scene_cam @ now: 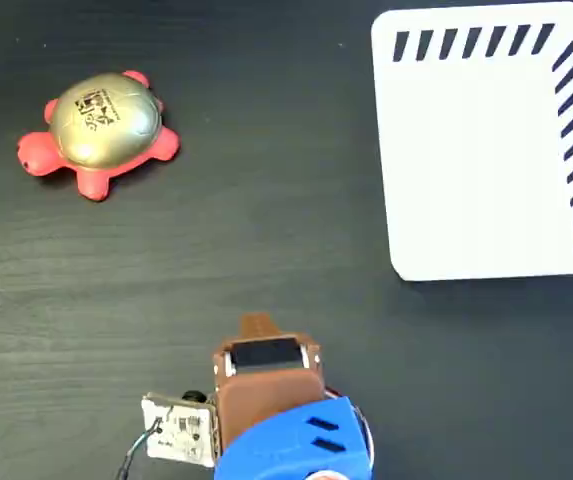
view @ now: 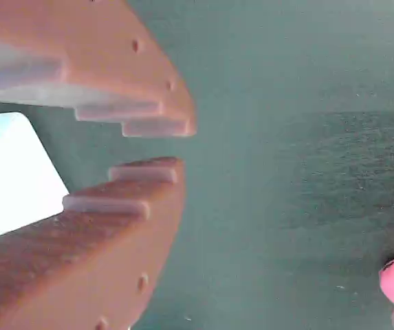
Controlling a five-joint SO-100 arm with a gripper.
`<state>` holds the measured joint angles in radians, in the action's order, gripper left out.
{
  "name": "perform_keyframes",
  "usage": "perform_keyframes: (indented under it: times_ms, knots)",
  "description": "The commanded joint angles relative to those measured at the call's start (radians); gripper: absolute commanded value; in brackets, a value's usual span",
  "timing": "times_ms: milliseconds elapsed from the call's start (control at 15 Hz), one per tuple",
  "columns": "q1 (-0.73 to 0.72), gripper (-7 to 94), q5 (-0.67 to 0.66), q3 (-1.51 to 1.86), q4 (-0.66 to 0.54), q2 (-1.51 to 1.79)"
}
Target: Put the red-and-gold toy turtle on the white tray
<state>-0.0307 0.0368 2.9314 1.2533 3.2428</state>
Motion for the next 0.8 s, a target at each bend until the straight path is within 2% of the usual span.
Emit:
perform_keyframes:
  times_ms: [0, 733]
  knots:
    - [-0.006, 0, 0.005, -0.012, 0.006, 0.006]
    - [-0.020, 0, -0.006, -0.012, 0.006, 0.006]
